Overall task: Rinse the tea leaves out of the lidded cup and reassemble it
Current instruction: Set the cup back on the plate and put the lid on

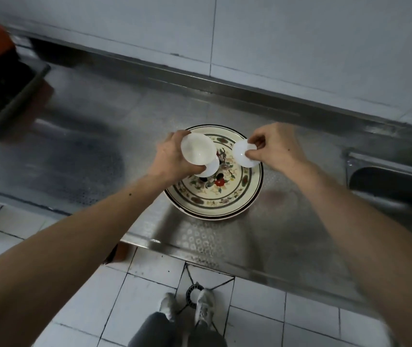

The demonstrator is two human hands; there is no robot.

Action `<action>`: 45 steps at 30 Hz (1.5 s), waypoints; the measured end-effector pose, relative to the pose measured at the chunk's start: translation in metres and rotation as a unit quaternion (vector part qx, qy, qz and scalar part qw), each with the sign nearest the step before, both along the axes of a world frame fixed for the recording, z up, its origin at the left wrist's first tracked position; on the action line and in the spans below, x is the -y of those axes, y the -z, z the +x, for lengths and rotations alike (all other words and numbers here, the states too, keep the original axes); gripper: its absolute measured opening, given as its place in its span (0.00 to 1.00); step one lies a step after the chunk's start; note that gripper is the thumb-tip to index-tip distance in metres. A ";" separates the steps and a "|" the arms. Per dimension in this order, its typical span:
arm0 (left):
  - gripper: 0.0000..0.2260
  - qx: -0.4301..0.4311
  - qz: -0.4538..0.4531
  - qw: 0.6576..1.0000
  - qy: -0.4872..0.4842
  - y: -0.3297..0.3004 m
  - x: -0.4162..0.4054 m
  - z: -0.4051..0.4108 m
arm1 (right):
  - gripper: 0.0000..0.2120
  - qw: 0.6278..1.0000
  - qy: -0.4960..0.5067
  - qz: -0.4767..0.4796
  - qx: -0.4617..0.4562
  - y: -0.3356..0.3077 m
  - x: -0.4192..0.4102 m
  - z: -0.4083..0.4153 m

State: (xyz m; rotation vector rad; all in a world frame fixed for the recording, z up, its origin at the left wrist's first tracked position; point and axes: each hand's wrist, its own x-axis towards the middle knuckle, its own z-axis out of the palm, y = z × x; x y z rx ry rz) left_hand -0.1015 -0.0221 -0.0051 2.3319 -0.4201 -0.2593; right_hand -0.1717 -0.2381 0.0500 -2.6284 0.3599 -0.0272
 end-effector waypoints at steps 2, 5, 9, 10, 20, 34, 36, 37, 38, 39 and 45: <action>0.40 0.000 0.000 1.000 0.017 0.004 0.002 0.004 | 0.17 1.000 0.011 0.004 0.005 0.001 -0.002 0.001; 0.39 0.001 -0.001 0.999 0.044 0.009 0.006 0.010 | 0.18 1.000 0.030 0.002 0.002 0.003 -0.007 0.002; 0.39 0.002 -0.012 0.996 0.087 0.015 0.006 0.019 | 0.18 0.998 0.060 -0.015 -0.001 0.008 -0.014 0.002; 0.39 0.003 -0.013 0.995 0.100 0.016 0.006 0.021 | 0.18 0.998 0.067 -0.016 0.000 0.008 -0.016 0.001; 0.41 0.008 0.009 0.987 0.162 0.034 0.003 0.038 | 0.18 0.992 0.127 -0.021 -0.001 0.015 -0.031 0.003; 0.42 0.020 0.006 0.984 0.175 0.039 0.002 0.038 | 0.17 0.993 0.117 -0.019 0.001 0.008 -0.035 0.013; 0.44 0.013 0.003 0.984 0.175 0.037 0.000 0.039 | 0.17 0.994 0.107 -0.020 0.007 0.004 -0.038 0.016; 0.45 0.006 0.005 0.984 0.177 0.036 -0.001 0.039 | 0.16 0.994 0.103 -0.021 0.012 0.003 -0.040 0.018; 0.45 -0.002 0.009 0.984 0.179 0.034 -0.003 0.041 | 0.17 0.995 0.098 -0.022 0.018 0.001 -0.042 0.020; 0.45 -0.010 0.017 0.983 0.181 0.033 -0.006 0.042 | 0.17 0.995 0.092 -0.020 0.022 0.000 -0.045 0.022; 0.39 -0.005 0.040 0.982 0.187 0.025 -0.026 0.049 | 0.17 0.998 0.051 -0.003 0.027 0.000 -0.066 0.036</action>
